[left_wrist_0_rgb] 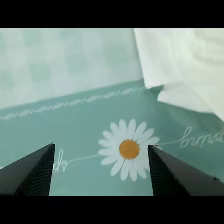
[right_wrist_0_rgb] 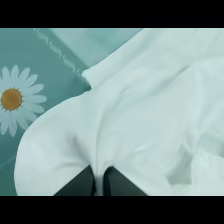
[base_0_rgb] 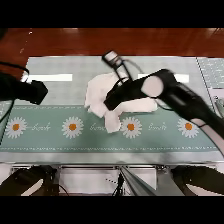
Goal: Fold the shirts.
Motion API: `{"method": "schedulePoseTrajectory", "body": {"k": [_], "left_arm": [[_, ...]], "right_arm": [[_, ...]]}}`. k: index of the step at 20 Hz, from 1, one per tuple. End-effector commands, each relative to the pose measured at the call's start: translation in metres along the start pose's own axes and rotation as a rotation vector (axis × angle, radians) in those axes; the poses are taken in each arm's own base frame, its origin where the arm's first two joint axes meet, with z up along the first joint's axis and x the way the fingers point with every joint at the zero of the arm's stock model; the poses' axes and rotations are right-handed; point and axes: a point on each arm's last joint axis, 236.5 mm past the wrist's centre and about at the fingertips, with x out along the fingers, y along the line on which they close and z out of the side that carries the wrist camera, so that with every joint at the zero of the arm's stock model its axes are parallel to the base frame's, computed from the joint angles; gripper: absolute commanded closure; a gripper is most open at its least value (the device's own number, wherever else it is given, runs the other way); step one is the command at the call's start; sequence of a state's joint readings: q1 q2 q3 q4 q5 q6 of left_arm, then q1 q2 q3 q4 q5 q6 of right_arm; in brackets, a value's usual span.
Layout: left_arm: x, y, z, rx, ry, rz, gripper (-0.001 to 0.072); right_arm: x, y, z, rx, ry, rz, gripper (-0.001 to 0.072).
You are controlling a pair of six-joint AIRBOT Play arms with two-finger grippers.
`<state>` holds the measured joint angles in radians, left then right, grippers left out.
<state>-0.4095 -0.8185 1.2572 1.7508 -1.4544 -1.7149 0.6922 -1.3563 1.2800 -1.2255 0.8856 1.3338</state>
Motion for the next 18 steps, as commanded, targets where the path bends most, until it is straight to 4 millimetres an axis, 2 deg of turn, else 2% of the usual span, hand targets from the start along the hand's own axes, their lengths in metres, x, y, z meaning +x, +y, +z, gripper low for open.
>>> {"method": "schedulePoseTrajectory", "body": {"k": [1,3,4,6,9,11,14,16,18], "left_arm": [[0.032,0.007,-0.03,-0.032,0.1,0.031,-0.0004],[0.043,0.004,-0.035,-0.08,0.107,0.03,-0.0004],[0.049,0.0,-0.036,-0.098,0.104,0.016,-0.0004],[0.065,-0.017,-0.037,-0.12,0.086,-0.046,-0.0004],[0.099,-0.053,-0.058,-0.176,0.132,-0.178,-0.0002],[0.123,-0.072,-0.083,-0.27,0.198,-0.261,-0.0002],[0.151,-0.08,-0.109,-0.451,0.241,-0.331,-0.0002],[0.168,-0.077,-0.117,-0.564,0.233,-0.344,-0.0001],[0.182,-0.073,-0.12,-0.664,0.233,-0.363,0.0017]], "right_arm": [[0.043,0.016,-0.02,-0.017,0.074,0.018,0.0539],[0.027,-0.006,-0.01,0.002,0.036,-0.021,0.032],[0.012,-0.024,-0.003,0.006,0.012,-0.06,0.0265],[-0.029,-0.068,0.008,0.018,-0.043,-0.171,0.023],[-0.112,-0.149,0.007,0.027,-0.093,-0.436,0.023],[-0.176,-0.205,-0.015,0.041,-0.06,-0.643,0.0234],[-0.24,-0.259,-0.064,0.196,-0.005,-0.792,0.0234],[-0.261,-0.282,-0.092,0.33,-0.001,-0.814,0.0234],[-0.273,-0.297,-0.108,0.471,-0.061,-0.784,0.0235]]}}
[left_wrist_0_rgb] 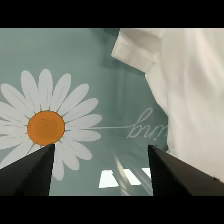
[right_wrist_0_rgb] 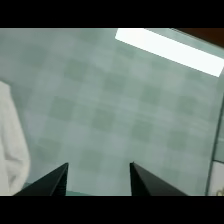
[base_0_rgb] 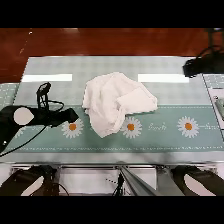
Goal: Fold the shirts.
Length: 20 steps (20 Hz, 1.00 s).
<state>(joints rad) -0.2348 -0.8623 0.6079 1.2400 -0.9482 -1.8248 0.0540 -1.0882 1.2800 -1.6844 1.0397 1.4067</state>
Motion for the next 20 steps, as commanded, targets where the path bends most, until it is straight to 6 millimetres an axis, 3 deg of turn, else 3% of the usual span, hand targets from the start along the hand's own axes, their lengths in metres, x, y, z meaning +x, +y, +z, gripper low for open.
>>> {"method": "schedulePoseTrajectory", "body": {"k": [1,4,6,10,11,12,13,15,19,20], "left_arm": [[0.024,0.003,0.008,-0.201,-0.026,-0.117,0.0017],[0.034,-0.024,0.027,-0.312,-0.012,-0.323,0.0017],[0.044,-0.046,0.028,-0.34,0.027,-0.438,0.0016],[0.073,-0.077,-0.009,-0.338,0.197,-0.516,0.0018],[0.078,-0.085,-0.017,-0.329,0.223,-0.534,0.0092],[0.081,-0.094,-0.02,-0.317,0.228,-0.561,0.0286],[0.08,-0.104,-0.018,-0.309,0.215,-0.599,0.0405],[0.075,-0.116,-0.007,-0.313,0.175,-0.661,0.0458],[0.075,-0.117,-0.005,-0.335,0.175,-0.675,0.0455],[0.075,-0.117,-0.006,-0.336,0.178,-0.674,0.0549]], "right_arm": [[-0.003,-0.054,-0.026,0.222,0.034,-0.003,0.0235],[-0.002,-0.068,-0.03,0.326,0.016,0.039,0.0235],[0.0,-0.072,-0.033,0.332,0.021,0.036,0.0236],[0.012,-0.069,-0.039,0.325,0.055,0.052,0.0236],[0.016,-0.068,-0.042,0.326,0.071,0.058,0.0236],[0.021,-0.066,-0.047,0.327,0.094,0.066,0.0236],[0.026,-0.064,-0.052,0.329,0.12,0.076,0.0236],[0.035,-0.058,-0.065,0.324,0.182,0.101,0.0236],[0.05,-0.046,-0.089,0.313,0.295,0.152,0.0236],[0.053,-0.044,-0.092,0.315,0.308,0.157,0.0236]]}}
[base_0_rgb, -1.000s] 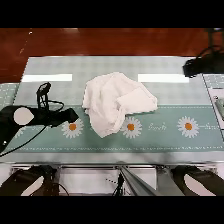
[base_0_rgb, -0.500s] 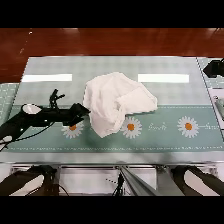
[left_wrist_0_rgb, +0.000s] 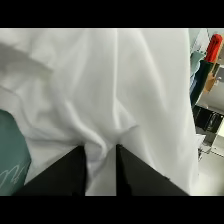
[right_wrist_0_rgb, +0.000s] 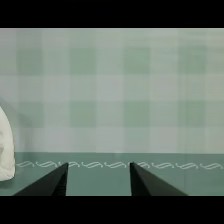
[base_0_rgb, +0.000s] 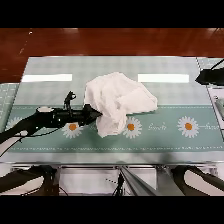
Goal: Fold the shirts.
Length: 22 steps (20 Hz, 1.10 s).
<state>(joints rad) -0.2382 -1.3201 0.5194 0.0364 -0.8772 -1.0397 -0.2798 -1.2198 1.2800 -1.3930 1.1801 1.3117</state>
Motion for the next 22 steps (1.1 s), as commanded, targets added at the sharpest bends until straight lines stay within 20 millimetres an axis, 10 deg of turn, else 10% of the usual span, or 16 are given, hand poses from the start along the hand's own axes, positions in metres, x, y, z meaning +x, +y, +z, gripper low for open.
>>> {"method": "schedulePoseTrajectory", "body": {"k": [1,6,12,22], "left_arm": [[0.003,-0.005,0.001,-0.004,-0.005,-0.032,0.0678],[0.003,-0.01,-0.007,0.047,0.028,-0.053,0.0678],[0.002,-0.011,-0.007,0.049,0.03,-0.055,0.0678],[0.002,-0.011,-0.007,0.048,0.029,-0.056,0.0678]], "right_arm": [[0.015,0.003,-0.015,0.002,0.082,0.026,0.0236],[0.039,0.017,-0.035,0.02,0.148,0.107,0.0237],[0.087,0.097,-0.059,0.275,0.196,0.568,0.0218],[0.15,0.164,-0.111,0.19,0.372,0.599,0.022]]}}
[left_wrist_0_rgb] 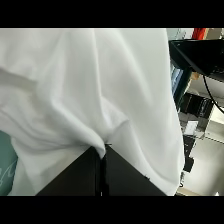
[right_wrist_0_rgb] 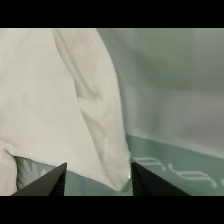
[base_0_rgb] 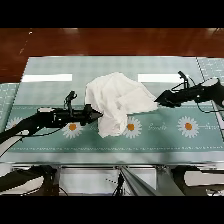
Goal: Fold the shirts.
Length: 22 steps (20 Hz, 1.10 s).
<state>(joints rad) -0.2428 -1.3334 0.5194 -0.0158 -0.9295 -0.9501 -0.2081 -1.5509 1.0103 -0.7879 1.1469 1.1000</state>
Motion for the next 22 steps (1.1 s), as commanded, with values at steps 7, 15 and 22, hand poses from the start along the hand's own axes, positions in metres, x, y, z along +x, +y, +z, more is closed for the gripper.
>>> {"method": "schedulePoseTrajectory", "body": {"k": [7,15,22], "left_arm": [[-0.03,-0.032,0.04,-0.001,-0.069,-0.114,0.0678],[-0.171,-0.231,0.074,0.512,-0.303,-0.404,0.0679],[-0.341,-0.396,0.009,1.07,-0.798,-0.379,0.0679]], "right_arm": [[0.046,0.027,-0.008,-0.055,0.046,-0.026,0.0675],[-0.194,0.159,0.074,-0.456,-0.553,-0.049,0.0676],[-0.386,0.294,0.006,-0.729,-1.133,-0.106,0.0676]]}}
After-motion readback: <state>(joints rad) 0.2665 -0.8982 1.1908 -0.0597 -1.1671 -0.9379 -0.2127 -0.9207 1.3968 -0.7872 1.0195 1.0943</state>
